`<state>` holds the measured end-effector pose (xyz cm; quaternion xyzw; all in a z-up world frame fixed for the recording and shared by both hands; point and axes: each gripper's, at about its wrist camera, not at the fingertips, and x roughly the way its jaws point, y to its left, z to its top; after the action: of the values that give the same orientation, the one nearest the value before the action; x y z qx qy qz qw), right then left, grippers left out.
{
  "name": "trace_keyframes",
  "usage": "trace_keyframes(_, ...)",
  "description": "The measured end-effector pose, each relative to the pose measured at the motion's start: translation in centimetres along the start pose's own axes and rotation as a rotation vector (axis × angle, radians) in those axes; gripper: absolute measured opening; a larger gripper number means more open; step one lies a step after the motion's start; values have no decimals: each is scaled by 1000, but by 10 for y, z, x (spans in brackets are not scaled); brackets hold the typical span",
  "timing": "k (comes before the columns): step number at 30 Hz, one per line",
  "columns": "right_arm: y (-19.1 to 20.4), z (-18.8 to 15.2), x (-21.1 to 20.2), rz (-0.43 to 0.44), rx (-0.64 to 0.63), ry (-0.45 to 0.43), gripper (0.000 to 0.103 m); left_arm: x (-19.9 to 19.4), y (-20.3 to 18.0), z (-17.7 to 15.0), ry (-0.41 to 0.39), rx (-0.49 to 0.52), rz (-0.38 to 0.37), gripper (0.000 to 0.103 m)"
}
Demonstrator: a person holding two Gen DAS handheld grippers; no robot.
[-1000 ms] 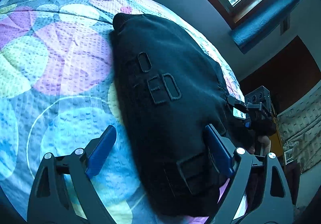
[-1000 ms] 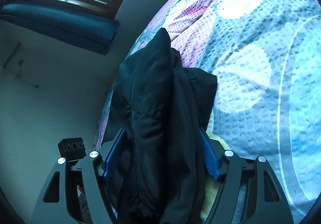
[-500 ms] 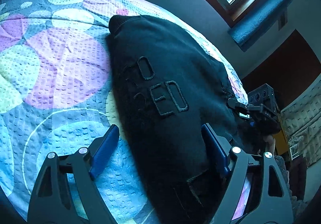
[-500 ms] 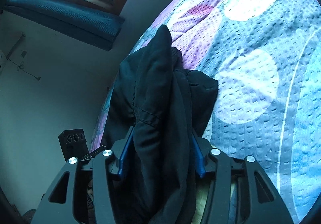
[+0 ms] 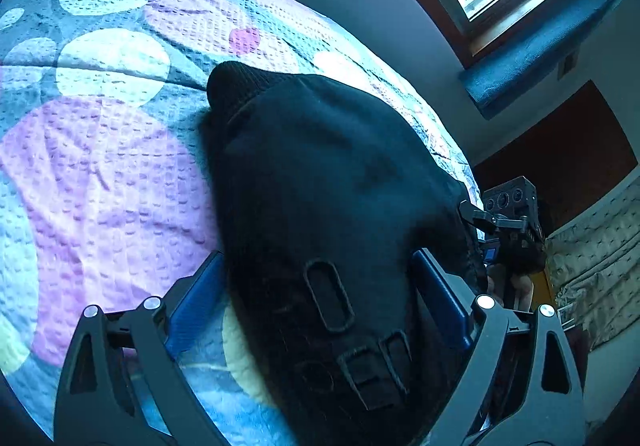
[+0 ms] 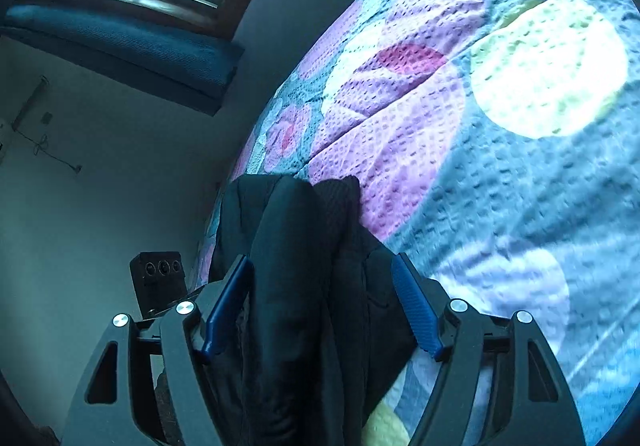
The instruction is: Fold small clothes
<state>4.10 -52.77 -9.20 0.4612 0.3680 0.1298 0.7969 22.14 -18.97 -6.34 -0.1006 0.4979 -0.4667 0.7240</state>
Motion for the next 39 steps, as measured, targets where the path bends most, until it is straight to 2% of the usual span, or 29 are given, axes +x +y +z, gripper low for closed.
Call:
trace_keyframes(4, 2, 9, 16, 26, -16, 15, 69, 13, -1, 8, 12, 15, 23, 95)
trace_keyframes(5, 4, 7, 18, 4, -36, 19, 64, 15, -2, 7, 9, 23, 36, 95)
trace_keyframes(6, 6, 6, 22, -22, -55, 26, 51, 16, -5, 6, 3, 42, 59, 94)
trace_keyframes(7, 5, 4, 26, -21, -58, 43, 48, 18, -7, 5, 0, 56, 79, 92)
trace_keyframes(9, 0, 2, 29, -16, -50, 33, 45, 22, -14, 3, -1, 79, 95, 80)
trace_keyframes(12, -1, 0, 27, -7, -56, 19, 44, 23, -22, 3, -14, 92, 115, 78)
trace_keyframes(39, -9, -9, 22, 17, -70, -16, 43, 25, -19, -3, -41, 123, 118, 79)
